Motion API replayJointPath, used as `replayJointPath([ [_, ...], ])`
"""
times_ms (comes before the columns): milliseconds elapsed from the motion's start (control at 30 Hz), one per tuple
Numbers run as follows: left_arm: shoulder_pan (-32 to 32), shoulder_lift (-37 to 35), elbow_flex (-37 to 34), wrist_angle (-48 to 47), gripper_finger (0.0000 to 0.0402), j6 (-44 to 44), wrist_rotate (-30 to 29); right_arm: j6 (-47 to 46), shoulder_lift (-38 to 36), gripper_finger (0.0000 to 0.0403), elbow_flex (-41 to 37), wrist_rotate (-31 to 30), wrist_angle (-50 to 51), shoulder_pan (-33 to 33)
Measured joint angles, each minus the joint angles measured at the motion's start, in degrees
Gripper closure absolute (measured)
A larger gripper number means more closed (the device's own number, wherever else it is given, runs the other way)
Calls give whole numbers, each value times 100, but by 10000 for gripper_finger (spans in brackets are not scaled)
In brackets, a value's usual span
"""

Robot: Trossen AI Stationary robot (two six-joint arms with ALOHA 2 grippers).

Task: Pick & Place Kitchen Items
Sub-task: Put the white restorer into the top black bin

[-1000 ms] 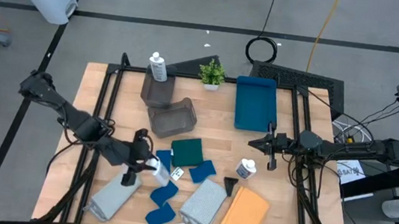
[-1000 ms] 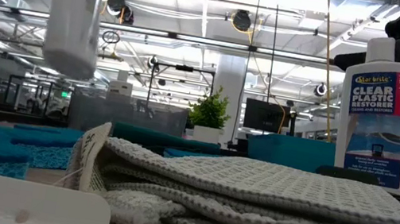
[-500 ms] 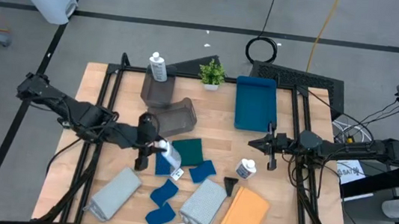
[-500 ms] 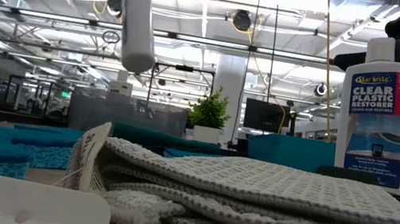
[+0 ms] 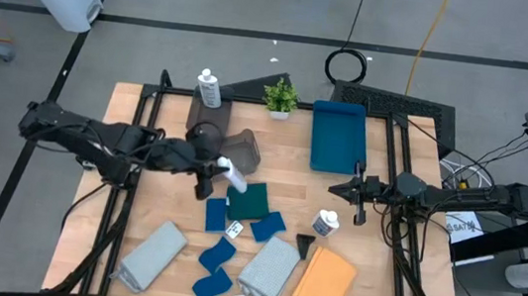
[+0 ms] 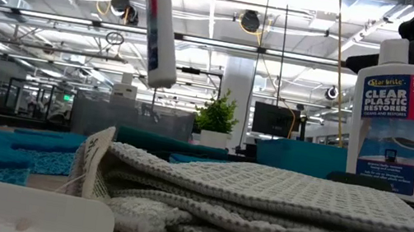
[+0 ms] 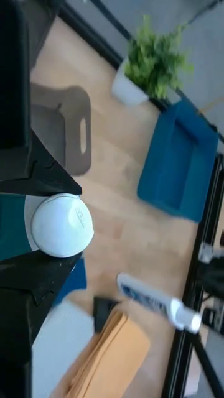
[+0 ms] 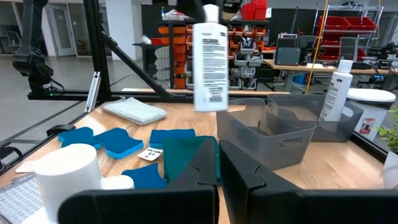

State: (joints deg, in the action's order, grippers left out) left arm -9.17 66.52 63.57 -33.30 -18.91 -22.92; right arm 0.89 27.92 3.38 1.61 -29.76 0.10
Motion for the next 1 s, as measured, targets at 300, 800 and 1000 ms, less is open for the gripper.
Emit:
replayJointPath([
  [300,767,0,0,58,281,213,-496,0,1,403,-1,-1,-1,-1],
  [800,2042,0,0,57,281,401,-1021,0,0,403,0,-2,-2,0],
  [1000,2510,0,0,175,281,487,-1018,0,0,403,-2,-2,-1,-2],
])
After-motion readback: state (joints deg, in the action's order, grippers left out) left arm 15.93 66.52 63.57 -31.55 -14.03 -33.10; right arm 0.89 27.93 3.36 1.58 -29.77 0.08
